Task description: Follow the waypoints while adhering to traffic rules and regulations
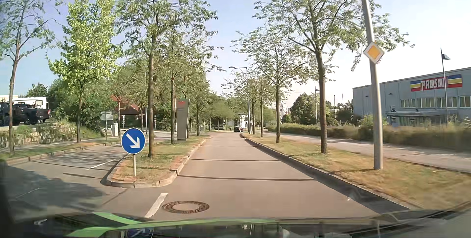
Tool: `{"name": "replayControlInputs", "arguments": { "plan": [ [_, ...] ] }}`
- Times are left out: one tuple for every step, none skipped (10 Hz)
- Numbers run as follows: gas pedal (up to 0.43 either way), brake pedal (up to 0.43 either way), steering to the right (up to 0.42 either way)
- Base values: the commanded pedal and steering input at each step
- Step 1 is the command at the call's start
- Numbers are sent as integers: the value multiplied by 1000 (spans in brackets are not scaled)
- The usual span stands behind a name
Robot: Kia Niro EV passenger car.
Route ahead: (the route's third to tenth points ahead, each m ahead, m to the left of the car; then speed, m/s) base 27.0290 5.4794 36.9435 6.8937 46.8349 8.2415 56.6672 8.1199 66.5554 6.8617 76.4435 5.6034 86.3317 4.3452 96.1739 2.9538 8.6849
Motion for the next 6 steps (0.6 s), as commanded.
{"name": "replayControlInputs", "arguments": {
  "plan": [
    [228,0,-51],
    [228,0,-47],
    [228,0,-42],
    [228,0,-42],
    [228,0,-42],
    [228,0,-42]
  ]
}}
